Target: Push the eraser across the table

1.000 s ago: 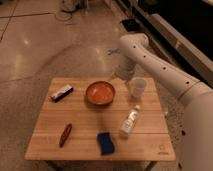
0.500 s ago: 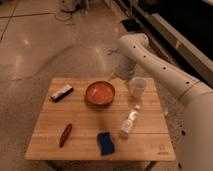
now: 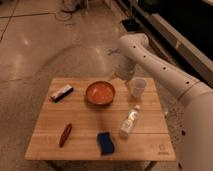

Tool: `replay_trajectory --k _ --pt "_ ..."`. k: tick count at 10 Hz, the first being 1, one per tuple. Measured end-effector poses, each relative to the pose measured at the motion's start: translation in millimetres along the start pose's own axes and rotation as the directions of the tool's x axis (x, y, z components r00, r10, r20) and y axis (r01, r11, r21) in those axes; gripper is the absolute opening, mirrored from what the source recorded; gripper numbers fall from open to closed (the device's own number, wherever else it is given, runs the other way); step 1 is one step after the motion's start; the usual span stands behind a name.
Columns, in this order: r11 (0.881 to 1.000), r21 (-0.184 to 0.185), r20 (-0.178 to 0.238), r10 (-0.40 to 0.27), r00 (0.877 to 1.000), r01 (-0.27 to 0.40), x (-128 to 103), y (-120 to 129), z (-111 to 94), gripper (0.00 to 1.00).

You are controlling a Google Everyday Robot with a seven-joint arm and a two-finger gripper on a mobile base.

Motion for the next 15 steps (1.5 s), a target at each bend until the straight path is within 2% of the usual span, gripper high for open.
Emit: replay_trajectory --k 3,6,9,13,15 --pt "1.0 0.005 -0.003 -0.014 1.0 0.014 -1 -6 0 0.8" --pt "0.995 0.053 -0.006 -0.088 0.996 0.088 -17 -50 5 0.8" --pt "0.984 0.099 -0.019 -0.145 0.989 0.146 -27 -96 14 0.8" --pt "0.975 0.151 -0.056 -0.159 0.986 0.166 -20 -141 30 0.8" --pt "0.973 0.156 -0.082 -0.162 0.983 0.173 -17 -160 40 0.8"
